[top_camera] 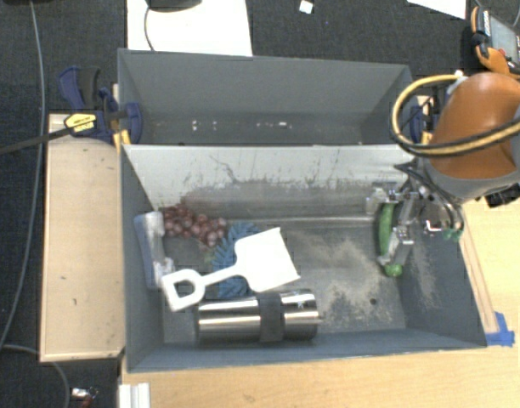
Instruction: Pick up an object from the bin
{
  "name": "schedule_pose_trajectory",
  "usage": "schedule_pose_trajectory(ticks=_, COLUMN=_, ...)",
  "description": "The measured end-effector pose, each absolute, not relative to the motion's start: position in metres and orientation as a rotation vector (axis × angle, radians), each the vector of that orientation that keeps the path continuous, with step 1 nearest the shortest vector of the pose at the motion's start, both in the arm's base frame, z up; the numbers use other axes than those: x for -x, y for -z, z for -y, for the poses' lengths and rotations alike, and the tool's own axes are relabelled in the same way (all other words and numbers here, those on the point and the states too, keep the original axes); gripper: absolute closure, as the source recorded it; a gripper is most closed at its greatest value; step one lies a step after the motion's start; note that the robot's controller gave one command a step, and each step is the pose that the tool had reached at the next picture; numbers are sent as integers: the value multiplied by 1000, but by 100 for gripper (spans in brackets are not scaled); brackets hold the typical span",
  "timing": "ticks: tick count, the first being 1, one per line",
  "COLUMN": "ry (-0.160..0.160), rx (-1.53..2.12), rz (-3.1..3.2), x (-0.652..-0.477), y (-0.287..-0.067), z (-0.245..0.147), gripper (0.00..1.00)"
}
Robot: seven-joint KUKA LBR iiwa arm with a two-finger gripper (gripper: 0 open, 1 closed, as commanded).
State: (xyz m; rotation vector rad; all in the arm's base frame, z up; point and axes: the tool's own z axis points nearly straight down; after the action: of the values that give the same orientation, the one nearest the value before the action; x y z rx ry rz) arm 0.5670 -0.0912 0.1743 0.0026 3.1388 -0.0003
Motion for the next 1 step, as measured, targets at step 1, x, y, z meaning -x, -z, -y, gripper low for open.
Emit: schedule_pose_trajectory(ticks=1, ry=-3, rx=633, rz=-3079, x=-577, y=-69, z=150, gripper=0)
